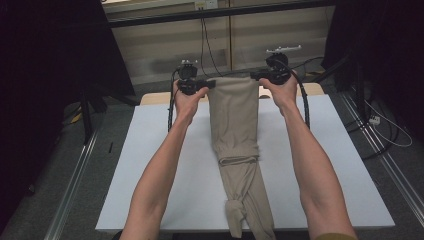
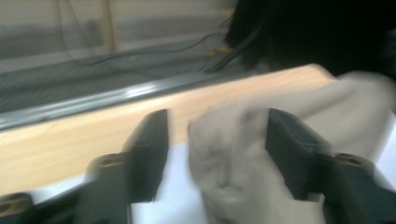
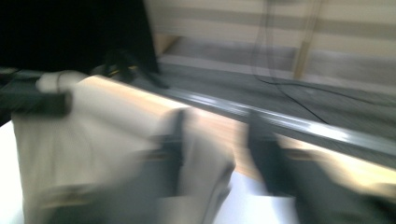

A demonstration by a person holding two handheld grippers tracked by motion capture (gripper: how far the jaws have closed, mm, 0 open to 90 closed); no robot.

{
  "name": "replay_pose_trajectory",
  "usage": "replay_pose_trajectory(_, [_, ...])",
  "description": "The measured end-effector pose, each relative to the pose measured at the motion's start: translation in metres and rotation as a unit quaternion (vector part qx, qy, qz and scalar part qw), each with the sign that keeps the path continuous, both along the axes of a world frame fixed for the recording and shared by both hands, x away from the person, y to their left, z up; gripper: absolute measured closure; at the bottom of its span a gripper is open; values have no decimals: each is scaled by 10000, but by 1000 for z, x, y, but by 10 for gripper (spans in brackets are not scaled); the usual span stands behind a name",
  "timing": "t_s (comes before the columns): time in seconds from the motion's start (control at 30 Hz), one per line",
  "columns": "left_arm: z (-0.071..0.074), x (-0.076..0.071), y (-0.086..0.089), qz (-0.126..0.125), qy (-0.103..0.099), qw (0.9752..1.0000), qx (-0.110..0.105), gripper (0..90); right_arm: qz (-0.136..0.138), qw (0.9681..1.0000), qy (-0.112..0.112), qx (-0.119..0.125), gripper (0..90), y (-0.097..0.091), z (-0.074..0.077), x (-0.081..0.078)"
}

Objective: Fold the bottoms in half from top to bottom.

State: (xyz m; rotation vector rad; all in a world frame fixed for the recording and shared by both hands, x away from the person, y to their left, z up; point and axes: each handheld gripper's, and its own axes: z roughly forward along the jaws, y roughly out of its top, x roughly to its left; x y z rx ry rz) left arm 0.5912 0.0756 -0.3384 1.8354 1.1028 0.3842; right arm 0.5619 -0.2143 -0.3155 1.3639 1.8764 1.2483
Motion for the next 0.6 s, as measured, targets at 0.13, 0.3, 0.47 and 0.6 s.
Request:
replay_pose_trajectory(0.13, [-12, -7, 2, 42, -19, 9997, 231, 288, -114, 9999, 64, -70, 368, -3, -5, -4])
replay_pose_trajectory(0.3, [-20, -24, 4, -69, 15, 9993, 367, 224, 31, 10000, 32, -26, 370, -4, -16, -21])
replay_pose_trajectory(0.47, [-30, -54, 7, -273, -43, 9992, 300, 190, 362, 9993, -47, -89, 381, 1, -30, -53])
replay_pose_trajectory(0.6, [-44, -87, 10, -394, 7, 9987, 316, 190, 636, 9980, -16, -36, 431, 4, -52, -87])
